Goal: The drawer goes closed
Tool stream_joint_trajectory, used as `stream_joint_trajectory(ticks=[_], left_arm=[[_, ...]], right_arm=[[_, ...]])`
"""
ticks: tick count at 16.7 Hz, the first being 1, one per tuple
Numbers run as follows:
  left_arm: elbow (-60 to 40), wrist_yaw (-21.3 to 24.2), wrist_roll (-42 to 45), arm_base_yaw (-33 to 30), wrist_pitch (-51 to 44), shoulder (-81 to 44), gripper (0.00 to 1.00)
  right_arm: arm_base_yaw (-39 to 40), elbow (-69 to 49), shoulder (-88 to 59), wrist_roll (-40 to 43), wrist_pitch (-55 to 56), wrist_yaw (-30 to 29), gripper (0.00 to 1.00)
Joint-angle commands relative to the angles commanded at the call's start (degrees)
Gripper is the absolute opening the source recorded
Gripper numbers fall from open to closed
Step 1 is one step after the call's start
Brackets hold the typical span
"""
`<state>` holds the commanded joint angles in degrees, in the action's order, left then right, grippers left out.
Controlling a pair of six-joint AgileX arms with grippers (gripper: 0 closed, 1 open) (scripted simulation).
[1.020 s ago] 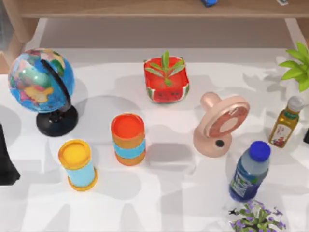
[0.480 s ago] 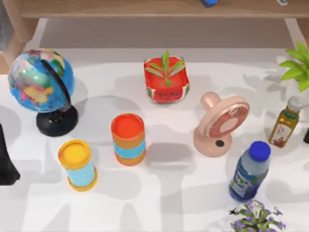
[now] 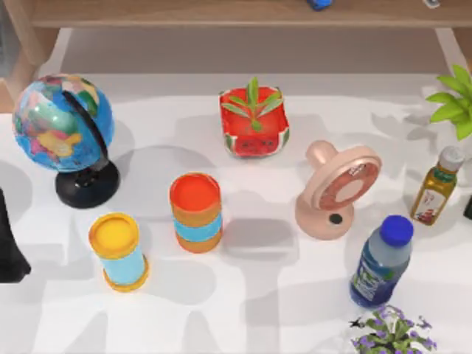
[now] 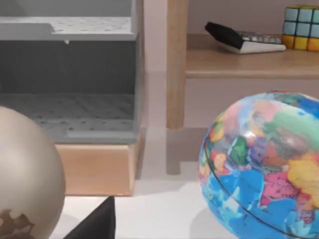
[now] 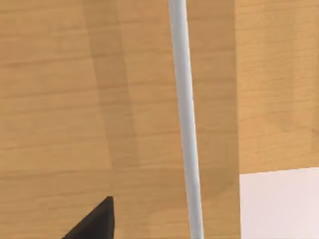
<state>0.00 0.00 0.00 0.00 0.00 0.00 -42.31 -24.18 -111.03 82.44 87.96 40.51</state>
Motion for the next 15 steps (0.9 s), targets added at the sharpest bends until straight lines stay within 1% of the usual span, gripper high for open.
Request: stream_joint_trajectory(ticks=[2,4,10,15], left_arm=[[0.00,0.00,0.00,0.00,0.00,0.00,1.00],[0.00,0.00,0.00,0.00,0.00,0.00,1.00],[0.00,0.00,0.00,0.00,0.00,0.00,1.00],[0.00,0.00,0.00,0.00,0.00,0.00,1.00]], right_arm=[[-0.36,-0.42,-3.65,4.28,3.02,0.33,1.00],[-0.51,-0.69,-5.47,6.32,4.42,0.42,1.00],[-0.13,-0.74,-5.49,6.40,4.27,0.21,1.00],[2.68,-4.98,-6.96,6.52,1.51,-2.80,1.00]])
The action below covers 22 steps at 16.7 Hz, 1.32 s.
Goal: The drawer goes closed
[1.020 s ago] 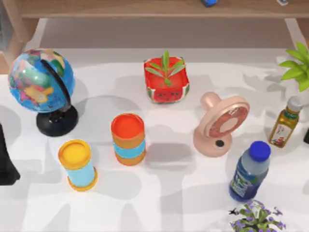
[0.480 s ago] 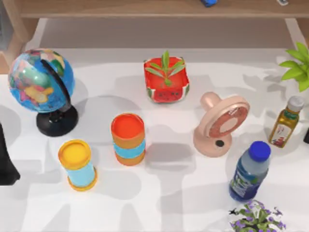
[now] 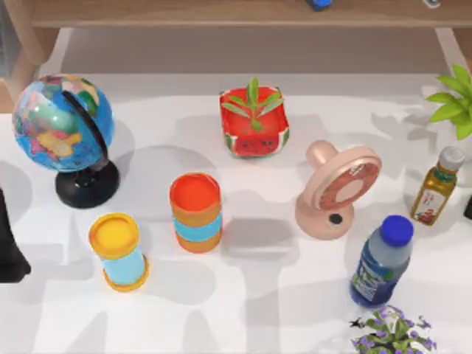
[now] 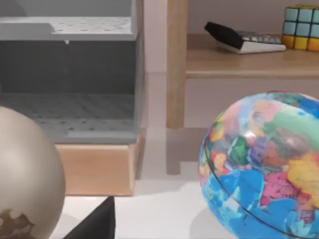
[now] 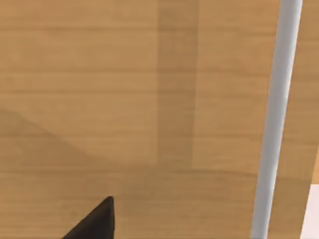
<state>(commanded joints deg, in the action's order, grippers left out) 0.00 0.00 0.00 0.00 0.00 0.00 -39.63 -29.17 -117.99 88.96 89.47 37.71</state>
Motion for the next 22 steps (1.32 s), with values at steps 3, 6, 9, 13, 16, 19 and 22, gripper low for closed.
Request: stream_joint_trajectory(ticks=[3,6,9,13,16,19,22], left_arm=[[0.00,0.00,0.00,0.00,0.00,0.00,1.00],[0.00,0.00,0.00,0.00,0.00,0.00,1.00],[0.00,0.00,0.00,0.00,0.00,0.00,1.00],[0.00,0.00,0.00,0.00,0.00,0.00,1.00],[0.00,0.00,0.00,0.00,0.00,0.00,1.00],[0.00,0.00,0.00,0.00,0.00,0.00,1.00],[0.00,0.00,0.00,0.00,0.00,0.00,1.00]], right_arm=[[0.16,-0.23,-0.08,0.00,-0.15,-0.16,1.00],[0.16,-0.23,-0.08,0.00,-0.15,-0.16,0.85],[0.16,-0.23,-0.08,0.00,-0.15,-0.16,0.62],[0.16,-0.23,-0.08,0.00,-0.15,-0.16,0.32],[0.16,-0.23,-0.08,0.00,-0.15,-0.16,0.10],[0.16,-0.23,-0.08,0.00,-0.15,-0.16,0.00],[0.16,-0.23,-0.08,0.00,-0.15,-0.16,0.00]])
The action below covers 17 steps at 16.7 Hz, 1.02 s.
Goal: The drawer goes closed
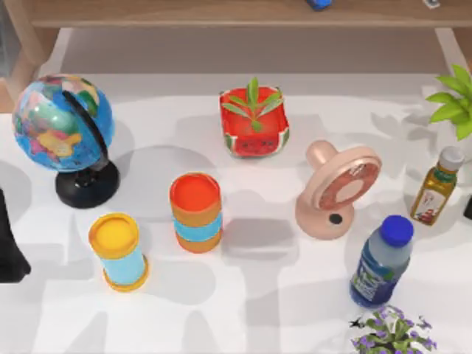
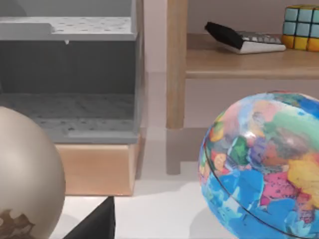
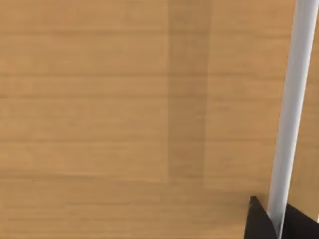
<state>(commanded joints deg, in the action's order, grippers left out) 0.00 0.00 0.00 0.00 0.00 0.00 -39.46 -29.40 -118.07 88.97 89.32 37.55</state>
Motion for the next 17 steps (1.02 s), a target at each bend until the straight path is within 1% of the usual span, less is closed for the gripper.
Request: stream_joint_trajectory(ticks=[5,12,17], left_arm=[[0.00,0.00,0.00,0.00,0.00,0.00,1.00],[0.00,0.00,0.00,0.00,0.00,0.00,1.00],[0.00,0.00,0.00,0.00,0.00,0.00,1.00]], right_arm=[[-0.03,-0.14,-0.19,-0.04,-0.24,-0.21,0.00],[6.07,-11.82,-4.52,-0.03,-7.53,-6.31,0.00],[6.22,-12.32,-4.71,-0.12,-8.17,-6.75,0.00]])
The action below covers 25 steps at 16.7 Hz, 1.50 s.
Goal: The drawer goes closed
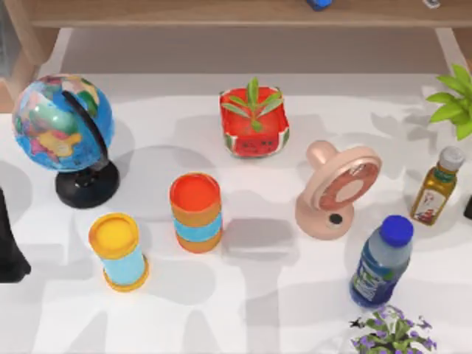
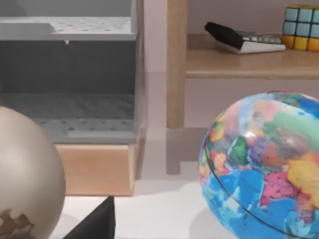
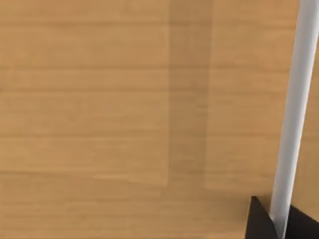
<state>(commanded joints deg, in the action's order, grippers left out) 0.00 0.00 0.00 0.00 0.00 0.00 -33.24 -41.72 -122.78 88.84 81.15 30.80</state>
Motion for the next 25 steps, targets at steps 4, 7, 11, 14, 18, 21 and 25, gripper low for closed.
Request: stream_joint_trajectory(ticks=[4,7,11,14,18,21,25], left_arm=[[0.00,0.00,0.00,0.00,0.00,0.00,1.00],[0.00,0.00,0.00,0.00,0.00,0.00,1.00],[0.00,0.00,0.00,0.00,0.00,0.00,1.00],[0.00,0.00,0.00,0.00,0.00,0.00,1.00],[0.00,0.00,0.00,0.00,0.00,0.00,1.00],[0.00,0.00,0.00,0.00,0.00,0.00,1.00],[0.00,0.00,0.00,0.00,0.00,0.00,1.00]], right_arm=[[1.01,-3.40,-1.46,0.15,-1.83,-1.26,0.00],[2.89,-8.77,-3.75,0.13,-4.92,-2.99,0.00],[4.82,-14.01,-5.93,0.07,-8.17,-4.89,0.00],[4.91,-14.26,-6.03,0.07,-8.33,-4.98,0.00],[4.85,-16.05,-6.73,0.08,-9.34,-5.51,0.00],[6.03,-21.36,-9.17,0.14,-12.21,-6.72,0.00],[7.83,-28.54,-12.43,0.08,-16.36,-8.32,0.00]])
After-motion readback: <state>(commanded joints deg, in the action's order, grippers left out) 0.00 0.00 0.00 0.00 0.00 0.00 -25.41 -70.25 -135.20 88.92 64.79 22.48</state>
